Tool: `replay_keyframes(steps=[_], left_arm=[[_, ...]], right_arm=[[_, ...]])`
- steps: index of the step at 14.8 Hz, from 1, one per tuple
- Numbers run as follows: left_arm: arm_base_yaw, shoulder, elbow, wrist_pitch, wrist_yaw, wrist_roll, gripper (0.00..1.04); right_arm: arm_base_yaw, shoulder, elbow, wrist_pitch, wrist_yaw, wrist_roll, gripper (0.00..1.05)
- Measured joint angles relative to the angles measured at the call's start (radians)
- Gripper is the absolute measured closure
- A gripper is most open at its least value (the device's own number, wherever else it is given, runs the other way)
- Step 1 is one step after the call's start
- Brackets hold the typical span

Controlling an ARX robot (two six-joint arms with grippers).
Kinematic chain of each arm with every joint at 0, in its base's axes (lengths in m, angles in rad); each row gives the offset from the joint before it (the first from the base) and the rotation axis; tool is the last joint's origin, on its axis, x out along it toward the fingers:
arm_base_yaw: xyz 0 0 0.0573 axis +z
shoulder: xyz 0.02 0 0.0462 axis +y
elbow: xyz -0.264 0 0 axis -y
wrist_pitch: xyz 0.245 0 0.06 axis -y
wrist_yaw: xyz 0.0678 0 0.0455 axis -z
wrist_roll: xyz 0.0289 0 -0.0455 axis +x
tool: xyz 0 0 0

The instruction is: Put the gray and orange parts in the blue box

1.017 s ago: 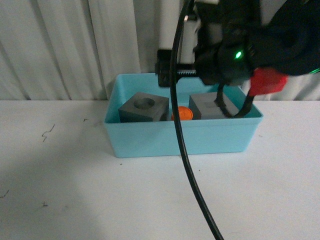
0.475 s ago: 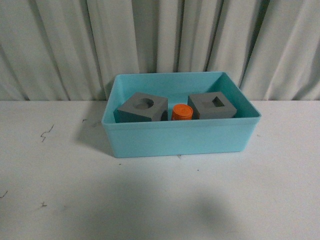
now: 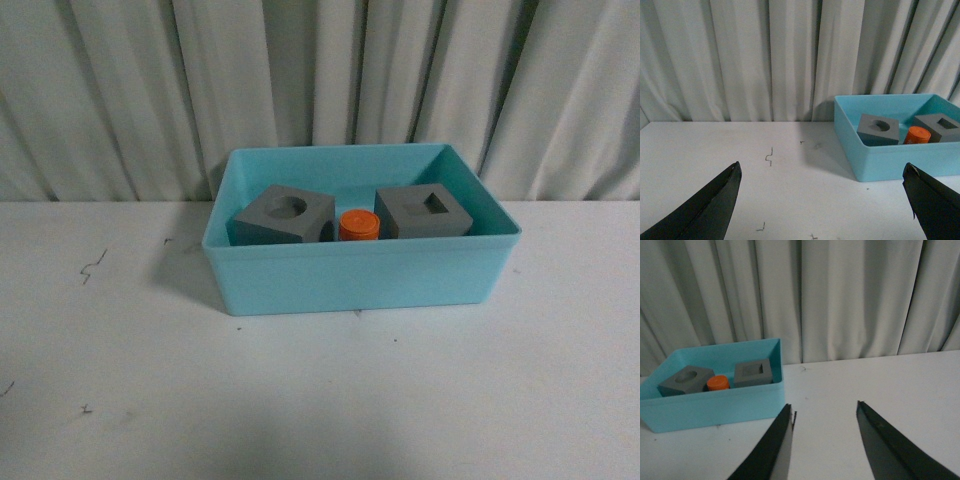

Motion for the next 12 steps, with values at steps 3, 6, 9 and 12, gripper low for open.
replay_keyframes(steps=[3, 6, 9, 12], left_arm=[[0.0, 0.0, 0.0, -0.001, 0.0, 0.0, 0.07], [0.0, 0.0, 0.0, 0.0, 0.0, 0.0, 0.07], [0.0, 0.0, 0.0, 0.0, 0.0, 0.0, 0.07], [0.0, 0.0, 0.0, 0.0, 0.0, 0.0, 0.07]], right_arm=[[-0.128, -0.068, -0.043, -0.035, -0.151, -0.033, 0.98], [-0.242, -0.065, -0.043, -0.025, -0.249, -0.043, 1.03], [-0.243, -0.065, -0.043, -0.025, -0.249, -0.043, 1.03], [-0.243, -0.065, -0.043, -0.025, -0.249, -0.044, 1.03]])
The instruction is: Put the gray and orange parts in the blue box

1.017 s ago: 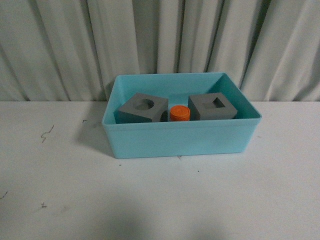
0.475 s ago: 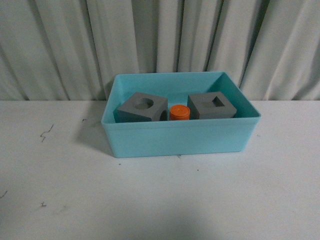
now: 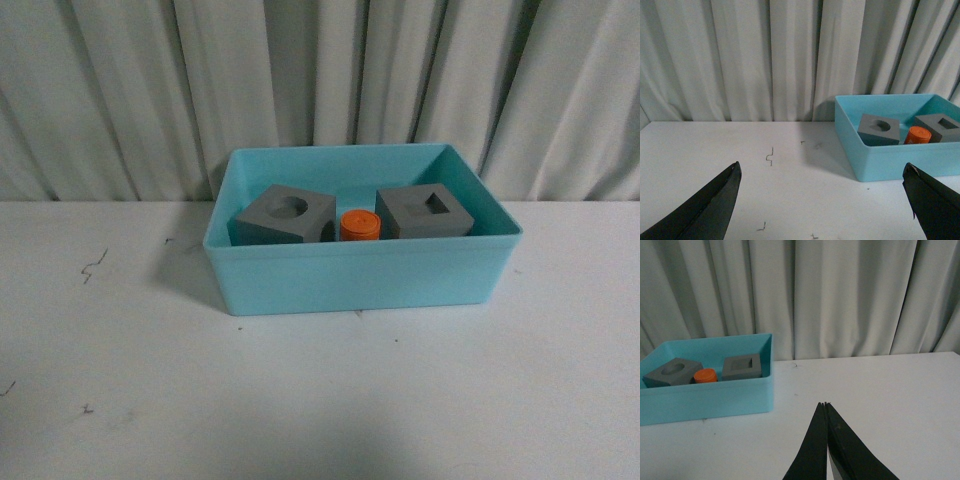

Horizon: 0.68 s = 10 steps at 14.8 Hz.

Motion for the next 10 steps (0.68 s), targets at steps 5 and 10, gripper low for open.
replay_keyframes(steps=[5, 10], left_arm=[[0.0, 0.0, 0.0, 0.0, 0.0, 0.0, 0.07], [0.0, 0.0, 0.0, 0.0, 0.0, 0.0, 0.07]], right_arm=[[0.0, 0.0, 0.0, 0.0, 0.0, 0.0, 0.58], [0.0, 0.0, 0.0, 0.0, 0.0, 0.0, 0.06]])
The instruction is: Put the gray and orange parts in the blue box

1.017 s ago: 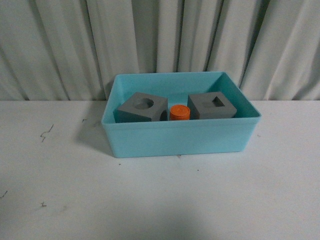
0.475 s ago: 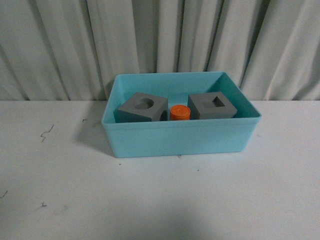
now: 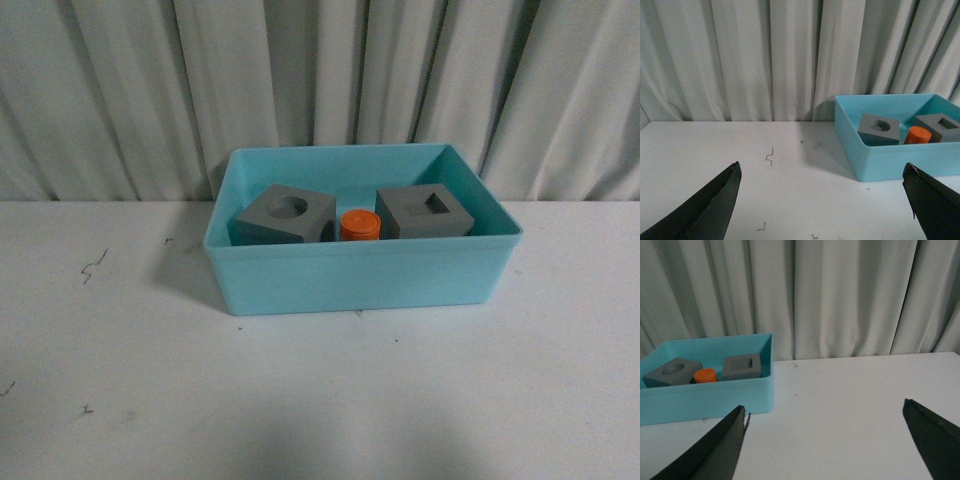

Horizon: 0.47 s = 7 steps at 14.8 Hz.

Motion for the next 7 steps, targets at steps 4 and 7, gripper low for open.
replay_keyframes(steps=[4, 7], left_arm=[[0.0, 0.0, 0.0, 0.0, 0.0, 0.0, 0.07], [0.0, 0.0, 0.0, 0.0, 0.0, 0.0, 0.07]], right_arm=[[0.0, 0.0, 0.0, 0.0, 0.0, 0.0, 0.07], [0.0, 0.0, 0.0, 0.0, 0.0, 0.0, 0.06]])
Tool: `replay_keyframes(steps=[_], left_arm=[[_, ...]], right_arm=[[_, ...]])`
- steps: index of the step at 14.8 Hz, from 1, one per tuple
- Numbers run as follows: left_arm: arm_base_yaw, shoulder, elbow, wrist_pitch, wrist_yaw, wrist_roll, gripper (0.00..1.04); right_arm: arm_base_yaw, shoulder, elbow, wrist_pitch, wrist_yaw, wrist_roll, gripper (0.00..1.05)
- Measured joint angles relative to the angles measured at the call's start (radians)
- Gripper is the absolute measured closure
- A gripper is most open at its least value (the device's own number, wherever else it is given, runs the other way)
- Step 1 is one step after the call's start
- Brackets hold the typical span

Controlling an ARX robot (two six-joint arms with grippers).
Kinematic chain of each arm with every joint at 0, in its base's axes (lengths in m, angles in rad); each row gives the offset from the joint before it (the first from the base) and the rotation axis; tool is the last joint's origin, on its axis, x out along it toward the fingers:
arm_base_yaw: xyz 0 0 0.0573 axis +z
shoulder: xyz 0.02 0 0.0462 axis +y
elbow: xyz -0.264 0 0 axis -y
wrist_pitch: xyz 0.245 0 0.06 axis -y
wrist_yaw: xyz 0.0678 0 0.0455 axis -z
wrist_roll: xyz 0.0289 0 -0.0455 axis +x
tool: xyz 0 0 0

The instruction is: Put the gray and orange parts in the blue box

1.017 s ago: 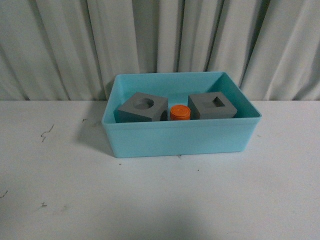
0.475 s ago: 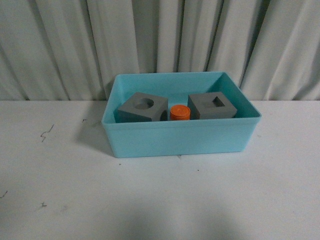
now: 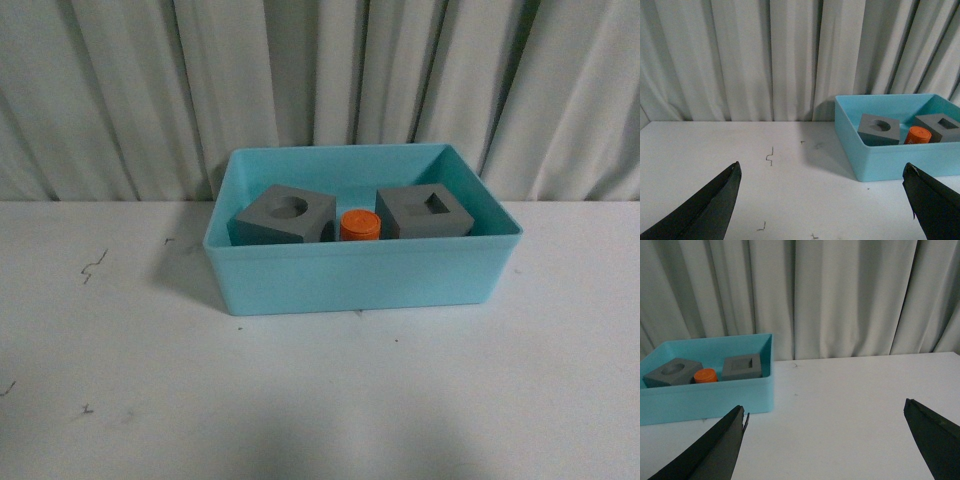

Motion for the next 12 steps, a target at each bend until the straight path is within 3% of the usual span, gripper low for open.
replay_keyframes(steps=[12], left_arm=[[0.0, 0.0, 0.0, 0.0, 0.0, 0.0, 0.07]], right_arm=[[0.0, 0.0, 0.0, 0.0, 0.0, 0.0, 0.06]])
